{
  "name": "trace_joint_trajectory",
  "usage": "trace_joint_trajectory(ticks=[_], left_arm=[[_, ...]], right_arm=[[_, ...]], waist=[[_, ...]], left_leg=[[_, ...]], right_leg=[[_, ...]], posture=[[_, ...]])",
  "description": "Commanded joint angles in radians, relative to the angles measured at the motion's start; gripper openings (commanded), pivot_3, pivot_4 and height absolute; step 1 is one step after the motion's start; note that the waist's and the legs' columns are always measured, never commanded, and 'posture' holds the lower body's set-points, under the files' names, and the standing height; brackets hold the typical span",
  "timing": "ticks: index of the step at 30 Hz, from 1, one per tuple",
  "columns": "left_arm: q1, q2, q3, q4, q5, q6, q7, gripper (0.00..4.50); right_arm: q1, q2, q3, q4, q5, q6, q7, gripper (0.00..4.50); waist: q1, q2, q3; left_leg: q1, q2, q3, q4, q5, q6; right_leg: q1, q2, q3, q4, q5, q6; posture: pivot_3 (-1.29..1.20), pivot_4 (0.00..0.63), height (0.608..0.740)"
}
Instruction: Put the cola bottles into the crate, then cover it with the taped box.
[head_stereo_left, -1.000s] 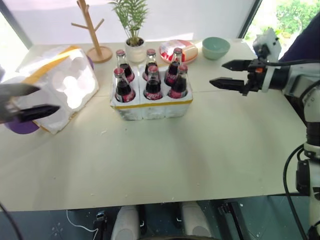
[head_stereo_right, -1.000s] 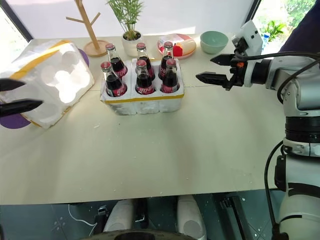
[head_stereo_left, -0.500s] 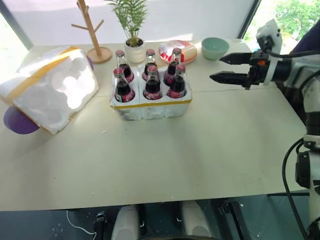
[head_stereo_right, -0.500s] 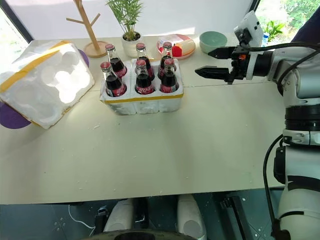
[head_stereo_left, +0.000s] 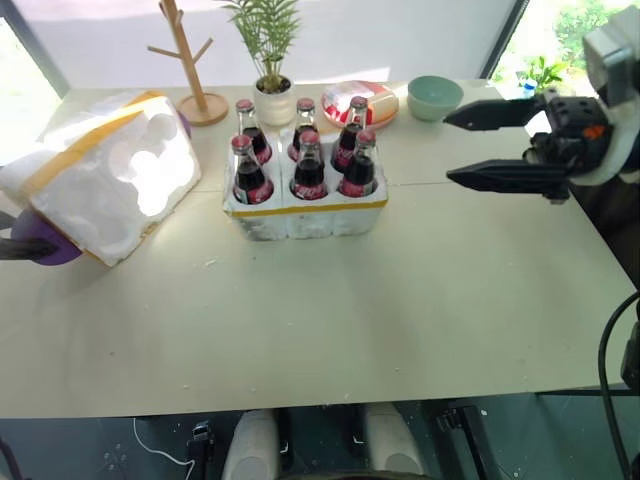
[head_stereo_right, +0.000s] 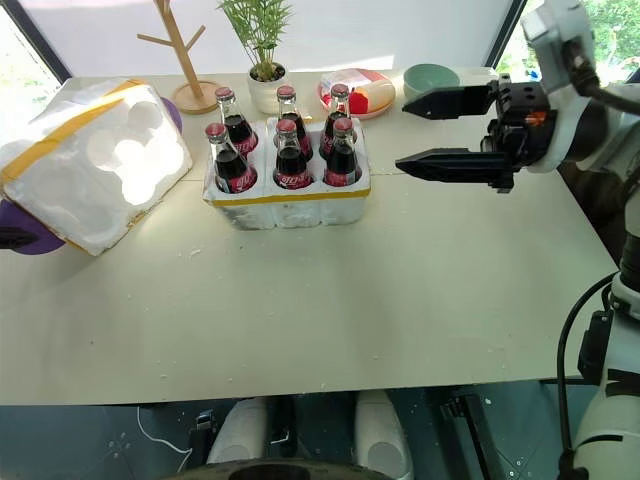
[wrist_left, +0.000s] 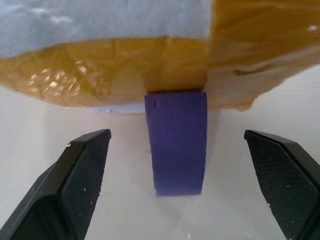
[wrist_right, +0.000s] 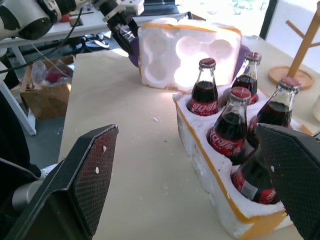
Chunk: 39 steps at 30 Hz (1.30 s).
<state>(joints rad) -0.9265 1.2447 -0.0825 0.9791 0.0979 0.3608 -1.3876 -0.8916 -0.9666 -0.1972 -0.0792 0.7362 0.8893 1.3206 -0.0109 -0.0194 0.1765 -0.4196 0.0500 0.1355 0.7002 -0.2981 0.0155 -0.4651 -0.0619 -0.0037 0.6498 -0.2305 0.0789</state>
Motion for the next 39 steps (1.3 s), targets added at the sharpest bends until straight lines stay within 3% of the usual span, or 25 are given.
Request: trace_joint_trajectory(ticks=[1, 4, 6, 7, 9, 10, 16, 24, 32, 39], left_arm=[[-0.084, -0.025, -0.039, 0.086, 0.055, -0.044, 0.016, 4.5], [-0.113, -0.049, -0.058, 0.141, 0.079, -0.075, 0.019, 3.12], [-0.124, -0.058, -0.062, 0.164, 0.089, -0.091, 0.024, 1.97], [-0.13, -0.06, -0.063, 0.171, 0.093, -0.096, 0.025, 1.64], [-0.138, -0.06, -0.061, 0.174, 0.097, -0.11, 0.033, 0.5], [-0.141, -0.057, -0.057, 0.17, 0.097, -0.124, 0.041, 0.29], [-0.143, -0.042, -0.001, 0.051, 0.066, -0.249, 0.131, 0.29], [-0.127, -0.129, 0.104, -0.258, 0.072, -0.57, 0.559, 0.29], [-0.039, -0.246, 0.063, -0.671, 0.118, -0.501, 0.655, 0.29], [0.01, -0.265, -0.017, -0.817, 0.313, -0.552, 0.743, 0.29]], right_arm=[[0.012, -0.021, -0.049, -0.044, 0.039, 0.01, -0.035, 4.47], [0.025, -0.026, -0.061, -0.061, 0.058, 0.017, -0.059, 4.5], [0.027, -0.028, -0.068, -0.069, 0.073, 0.024, -0.071, 4.5], [0.027, -0.029, -0.069, -0.069, 0.077, 0.024, -0.075, 4.5], [0.031, -0.034, -0.069, -0.066, 0.081, 0.027, -0.088, 4.5], [0.035, -0.037, -0.066, -0.061, 0.081, 0.03, -0.094, 4.5], [0.081, -0.072, -0.069, -0.031, 0.059, 0.02, -0.117, 4.5], [0.175, -0.103, -0.117, -0.026, 0.056, 0.015, -0.155, 4.5], [0.219, -0.102, -0.144, -0.033, 0.066, 0.026, -0.196, 4.5], [0.233, -0.094, -0.155, -0.038, 0.079, 0.029, -0.224, 4.5]], waist=[[0.0, -0.001, 0.0], [-0.002, -0.001, 0.0], [-0.003, -0.001, 0.0], [-0.003, -0.001, 0.0], [-0.002, -0.001, 0.0], [-0.002, -0.001, 0.0], [0.001, -0.002, 0.0], [0.002, -0.003, 0.0], [-0.001, -0.003, 0.0], [0.0, -0.003, -0.001]], left_leg=[[0.0, 0.0, 0.0, 0.0, 0.0, 0.0], [0.0, 0.0, 0.0, 0.0, 0.0, 0.0], [0.0, 0.0, 0.0, 0.0, 0.0, 0.0], [0.0, 0.0, -0.001, 0.0, 0.0, 0.0], [0.0, 0.0, -0.001, 0.0, 0.0, 0.0], [0.0, 0.0, -0.001, 0.0, 0.0, 0.0], [-0.001, 0.0, -0.001, 0.0, 0.0, 0.001], [-0.002, 0.0, -0.002, 0.001, 0.0, 0.001], [-0.001, 0.0, -0.001, 0.001, 0.002, -0.004], [0.0, -0.001, -0.001, 0.001, 0.003, -0.005]], right_leg=[[0.0, 0.0, 0.0, 0.0, 0.0, 0.0], [0.0, 0.0, 0.0, 0.0, 0.0, 0.0], [0.0, 0.0, 0.0, 0.0, 0.0, 0.0], [0.0, 0.0, 0.0, 0.0, 0.0, 0.0], [0.0, 0.0, 0.0, 0.0, 0.0, 0.0], [0.0, 0.0, 0.0, 0.0, 0.0, 0.0], [0.0, -0.001, 0.0, 0.0, 0.0, 0.0], [0.0, -0.002, 0.0, 0.0, 0.001, 0.001], [0.0, 0.0, 0.0, 0.0, 0.001, 0.002], [0.001, 0.0, 0.001, 0.0, 0.001, 0.002]], posture=[[0.0, 0.15, 0.74], [0.0, 0.15, 0.74], [0.0, 0.15, 0.74], [0.0, 0.15, 0.74], [0.0, 0.15, 0.74], [0.0, 0.15, 0.74], [0.0, 0.15, 0.74], [0.0, 0.15, 0.74], [0.0, 0.15, 0.74], [0.0, 0.15, 0.74]])
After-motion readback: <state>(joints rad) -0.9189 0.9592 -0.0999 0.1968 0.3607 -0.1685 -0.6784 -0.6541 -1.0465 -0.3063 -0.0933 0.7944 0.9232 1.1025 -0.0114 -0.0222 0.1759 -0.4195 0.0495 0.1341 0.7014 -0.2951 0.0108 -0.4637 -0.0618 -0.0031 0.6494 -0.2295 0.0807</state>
